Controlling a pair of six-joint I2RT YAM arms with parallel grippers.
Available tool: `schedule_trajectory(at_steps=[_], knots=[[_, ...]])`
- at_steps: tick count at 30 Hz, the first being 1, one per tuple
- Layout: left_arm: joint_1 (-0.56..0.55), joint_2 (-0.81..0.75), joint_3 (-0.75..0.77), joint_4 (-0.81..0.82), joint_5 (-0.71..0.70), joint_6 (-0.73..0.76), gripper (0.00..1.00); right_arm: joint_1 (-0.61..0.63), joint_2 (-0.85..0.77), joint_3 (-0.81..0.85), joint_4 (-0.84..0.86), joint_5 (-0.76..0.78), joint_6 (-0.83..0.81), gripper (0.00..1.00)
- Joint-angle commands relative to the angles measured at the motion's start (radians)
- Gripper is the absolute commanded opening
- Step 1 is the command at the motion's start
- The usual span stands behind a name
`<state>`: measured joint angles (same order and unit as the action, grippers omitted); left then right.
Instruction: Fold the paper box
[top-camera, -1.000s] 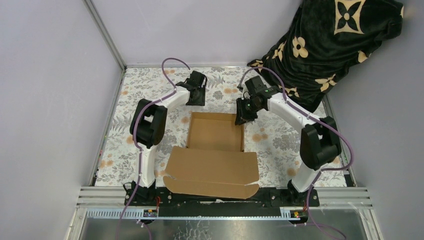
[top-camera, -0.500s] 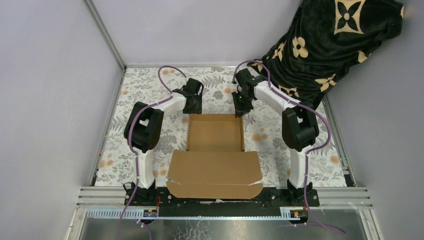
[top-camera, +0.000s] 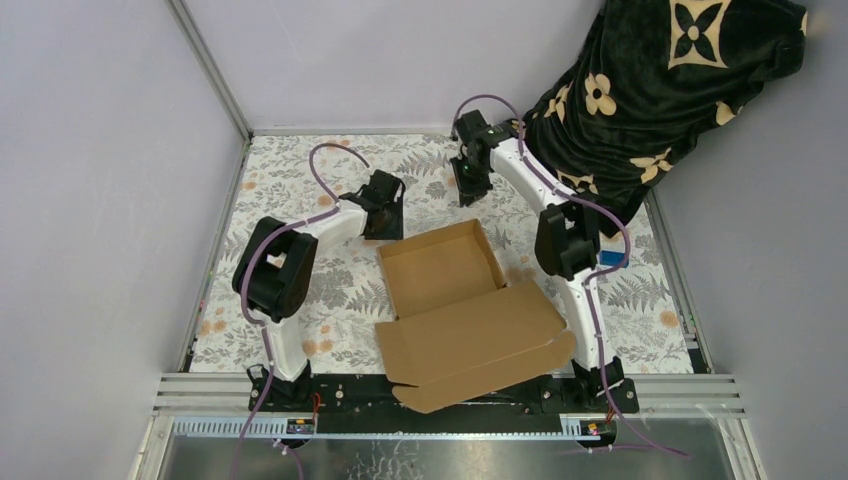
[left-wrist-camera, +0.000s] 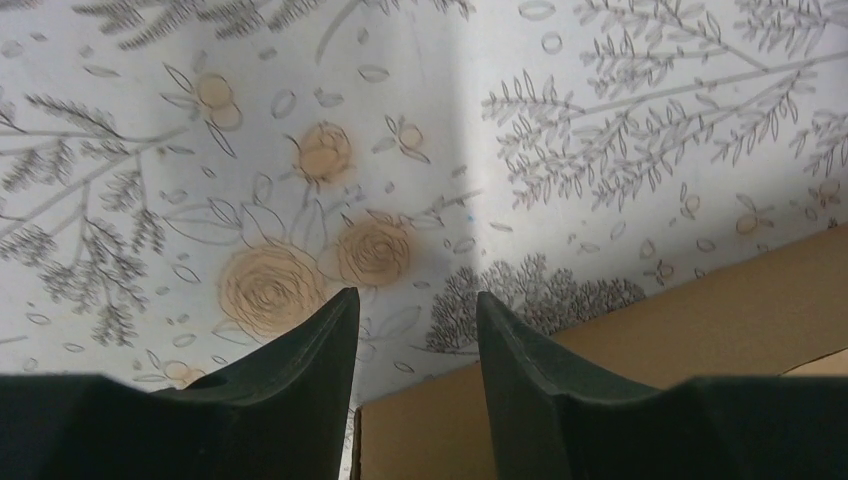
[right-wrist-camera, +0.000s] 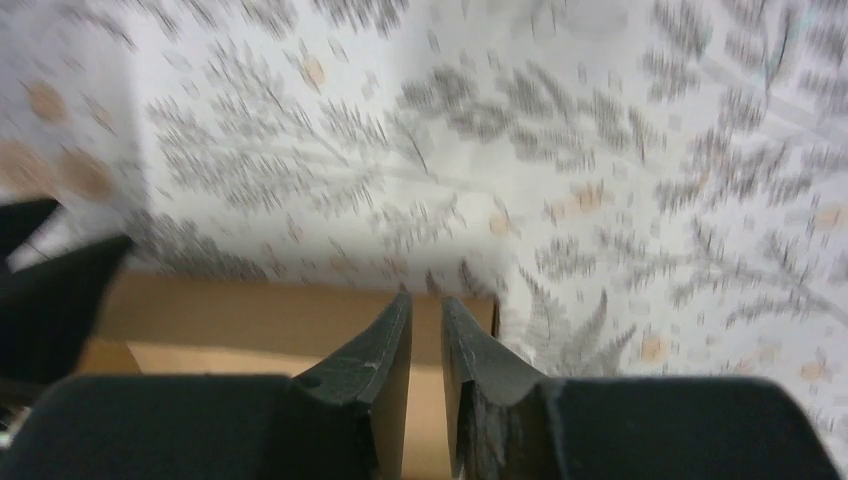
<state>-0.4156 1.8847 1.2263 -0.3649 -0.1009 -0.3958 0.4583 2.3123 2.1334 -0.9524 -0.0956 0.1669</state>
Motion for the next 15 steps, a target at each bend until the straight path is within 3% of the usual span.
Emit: schedule_trajectory(at_steps=[1, 3, 6, 12, 15], knots=[[-0.042, -0.050, -0.060, 0.063, -0.005, -0.039, 0.53, 0.012, 0.141, 0.293, -0.117, -0.037, -0.034, 0.24], [-0.056, -0.067, -0.092, 0.073, -0.013, -0.051, 0.53, 0.011, 0.190, 0.418, -0.124, -0.072, -0.038, 0.25], [-0.070, -0.099, -0.144, 0.095, -0.020, -0.071, 0.53, 0.011, 0.167, 0.412, -0.064, -0.049, -0.046, 0.26], [-0.067, -0.134, -0.120, 0.056, -0.098, -0.048, 0.53, -0.013, -0.138, 0.015, 0.176, 0.010, -0.021, 0.35], [-0.065, -0.162, -0.044, 0.013, -0.108, -0.010, 0.56, -0.041, -0.213, -0.061, 0.184, -0.010, -0.005, 0.37]])
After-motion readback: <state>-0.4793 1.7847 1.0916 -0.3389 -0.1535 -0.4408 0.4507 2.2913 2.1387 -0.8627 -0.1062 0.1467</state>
